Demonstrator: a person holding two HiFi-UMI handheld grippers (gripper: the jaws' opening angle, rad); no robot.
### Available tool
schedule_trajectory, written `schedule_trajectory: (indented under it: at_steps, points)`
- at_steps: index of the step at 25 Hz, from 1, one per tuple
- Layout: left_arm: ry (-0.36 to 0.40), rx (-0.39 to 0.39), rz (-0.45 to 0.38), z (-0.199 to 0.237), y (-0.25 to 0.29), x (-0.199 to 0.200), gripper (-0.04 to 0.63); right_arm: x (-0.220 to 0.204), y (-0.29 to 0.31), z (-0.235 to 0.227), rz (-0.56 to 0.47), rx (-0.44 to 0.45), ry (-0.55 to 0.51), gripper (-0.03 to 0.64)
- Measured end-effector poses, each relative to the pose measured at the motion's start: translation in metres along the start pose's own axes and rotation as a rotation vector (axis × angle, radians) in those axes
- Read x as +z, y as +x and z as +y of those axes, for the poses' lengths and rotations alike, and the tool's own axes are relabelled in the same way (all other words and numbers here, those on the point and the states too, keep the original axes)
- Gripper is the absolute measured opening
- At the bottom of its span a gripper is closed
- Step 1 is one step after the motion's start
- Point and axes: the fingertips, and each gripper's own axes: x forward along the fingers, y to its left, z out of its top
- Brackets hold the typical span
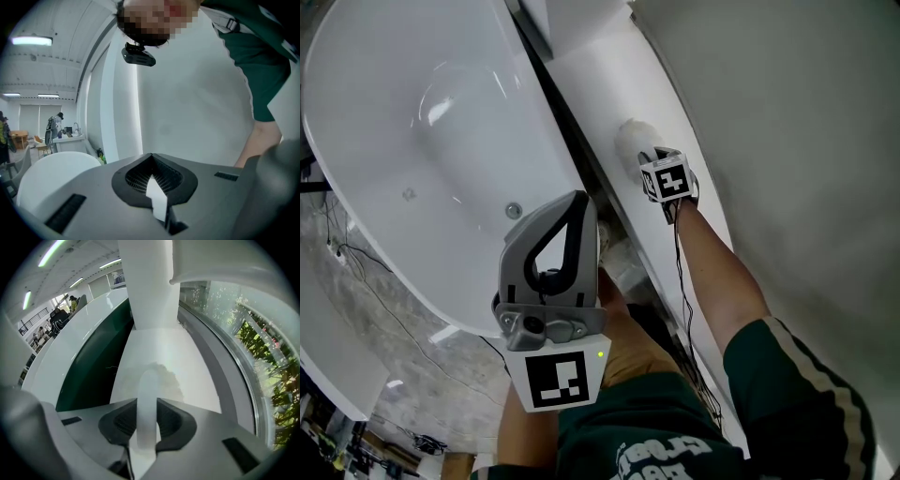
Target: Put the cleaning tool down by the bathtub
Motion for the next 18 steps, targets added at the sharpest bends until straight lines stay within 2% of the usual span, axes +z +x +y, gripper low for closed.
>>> schedule_trajectory:
  at_steps: [8, 13, 18]
  points:
    - [-0.021, 0.028, 0.021, 0.004, -0.006, -0.014, 0.008, -0.005, 0.008, 0.0, -0.026, 0.054, 0.004, 0.094]
    - [-0.007, 0.019, 0.023, 0.0, -0.004, -0.013, 0.008, -0.006, 0.008, 0.001, -0.032, 0.06, 0.002, 0.094]
    - [-0.048, 0.017, 0.023, -0.008, -0.003, -0.016, 0.008, -0.007, 0.013, 0.002, -0.031, 0.077, -0.019, 0.094]
